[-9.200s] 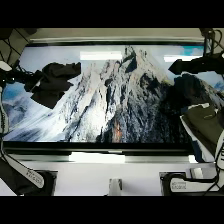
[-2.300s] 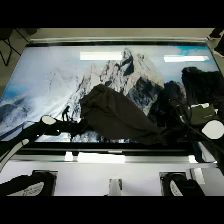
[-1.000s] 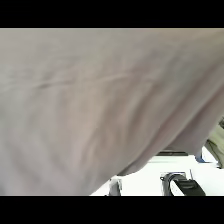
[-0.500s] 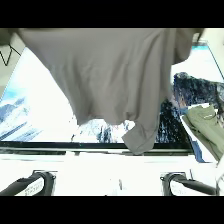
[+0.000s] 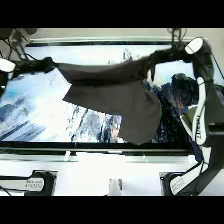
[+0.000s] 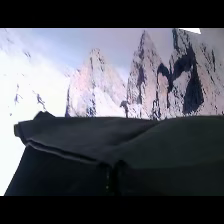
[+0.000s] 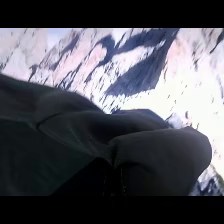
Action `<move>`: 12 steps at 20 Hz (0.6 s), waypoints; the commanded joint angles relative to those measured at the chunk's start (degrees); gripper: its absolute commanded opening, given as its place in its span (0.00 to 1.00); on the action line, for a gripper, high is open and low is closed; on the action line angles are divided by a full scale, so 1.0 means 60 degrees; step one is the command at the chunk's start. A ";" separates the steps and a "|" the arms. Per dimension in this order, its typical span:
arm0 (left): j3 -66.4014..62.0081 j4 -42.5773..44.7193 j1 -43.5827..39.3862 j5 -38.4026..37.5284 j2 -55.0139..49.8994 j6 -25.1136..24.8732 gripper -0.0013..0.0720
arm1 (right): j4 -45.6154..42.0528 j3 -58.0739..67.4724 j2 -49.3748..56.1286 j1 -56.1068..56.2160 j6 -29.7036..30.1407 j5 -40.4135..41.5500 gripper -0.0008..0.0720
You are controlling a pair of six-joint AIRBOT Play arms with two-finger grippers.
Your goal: Fold the shirts.
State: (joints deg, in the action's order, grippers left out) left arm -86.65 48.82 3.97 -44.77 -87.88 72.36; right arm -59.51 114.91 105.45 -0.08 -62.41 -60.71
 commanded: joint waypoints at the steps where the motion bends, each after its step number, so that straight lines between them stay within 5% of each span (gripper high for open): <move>1: 0.0018 -0.0710 -0.0372 -0.0200 -0.0882 -0.0004 0.08 | 0.0521 0.0015 0.0670 -0.0004 -0.0280 -0.1173 0.06; 4: -0.0171 -0.0306 -0.0117 -0.0645 -0.0973 0.0506 0.67 | 0.0350 0.0015 0.0160 -0.0310 -0.0233 -0.1792 0.68; 7: -0.0874 0.1053 0.0969 -0.2342 -0.1282 0.1891 0.78 | -0.0707 0.0015 -0.0441 -0.0943 0.0288 -0.3952 0.72; 12: -0.1013 0.1137 0.2000 -0.4819 -0.2790 0.2605 0.78 | -0.1330 -0.0408 -0.0831 -0.1861 0.0936 -0.7155 0.72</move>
State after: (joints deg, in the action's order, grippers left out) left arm -92.01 54.30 13.47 -64.97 -100.22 84.36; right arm -64.20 113.86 102.08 -8.73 -59.16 -92.36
